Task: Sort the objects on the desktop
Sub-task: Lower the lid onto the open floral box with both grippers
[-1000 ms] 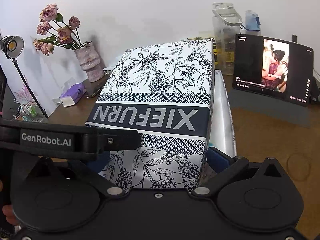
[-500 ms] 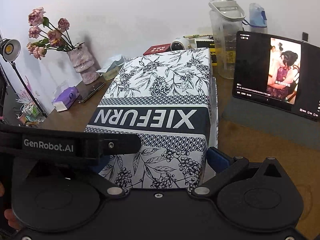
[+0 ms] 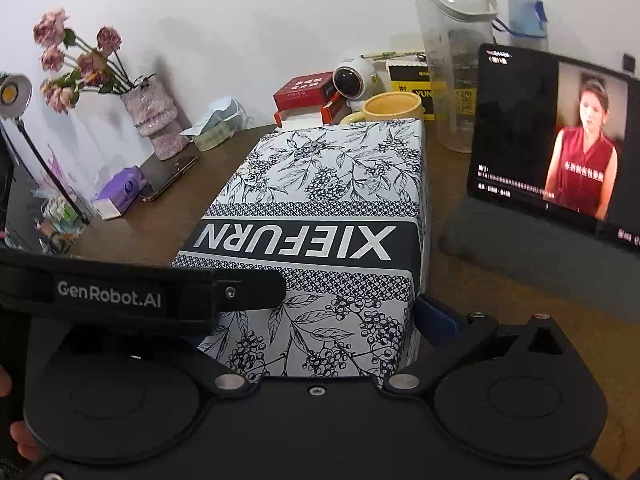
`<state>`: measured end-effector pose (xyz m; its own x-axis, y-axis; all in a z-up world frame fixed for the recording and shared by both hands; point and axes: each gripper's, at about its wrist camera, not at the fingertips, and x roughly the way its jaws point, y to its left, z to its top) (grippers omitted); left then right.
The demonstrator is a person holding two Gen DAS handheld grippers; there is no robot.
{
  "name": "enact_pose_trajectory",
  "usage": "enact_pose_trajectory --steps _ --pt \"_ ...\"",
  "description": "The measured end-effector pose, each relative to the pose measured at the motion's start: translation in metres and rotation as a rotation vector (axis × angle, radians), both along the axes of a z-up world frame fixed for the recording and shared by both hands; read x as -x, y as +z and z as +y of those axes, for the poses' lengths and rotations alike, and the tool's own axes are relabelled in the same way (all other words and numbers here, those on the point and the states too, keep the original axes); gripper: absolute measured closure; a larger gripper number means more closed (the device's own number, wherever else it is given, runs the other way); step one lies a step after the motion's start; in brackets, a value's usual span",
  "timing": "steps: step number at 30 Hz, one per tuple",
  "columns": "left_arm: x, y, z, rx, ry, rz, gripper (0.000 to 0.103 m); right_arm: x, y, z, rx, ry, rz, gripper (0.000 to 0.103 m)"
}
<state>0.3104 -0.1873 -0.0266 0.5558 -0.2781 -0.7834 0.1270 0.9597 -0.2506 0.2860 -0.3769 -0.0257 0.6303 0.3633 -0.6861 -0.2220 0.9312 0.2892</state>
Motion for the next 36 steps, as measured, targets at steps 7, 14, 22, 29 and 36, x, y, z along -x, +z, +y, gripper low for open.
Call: enact_pose_trajectory --steps 7,14,22,29,36 --pt "-0.006 -0.002 -0.001 0.016 0.007 0.026 0.002 -0.004 0.001 -0.001 0.014 0.005 0.006 0.000" --pt "-0.009 -0.008 -0.007 -0.022 -0.014 0.041 0.002 -0.006 -0.008 -0.003 0.006 -0.005 0.040 0.000" --pt "-0.016 -0.015 -0.007 -0.011 -0.019 0.075 0.000 -0.011 -0.016 -0.003 0.006 -0.001 0.058 0.000" --pt "-0.022 -0.024 -0.012 -0.047 -0.052 0.095 0.000 -0.016 -0.029 -0.006 -0.014 -0.005 0.109 0.000" --pt "-0.025 -0.022 -0.009 -0.035 -0.059 0.104 0.000 -0.017 -0.029 -0.007 -0.017 -0.001 0.112 0.000"
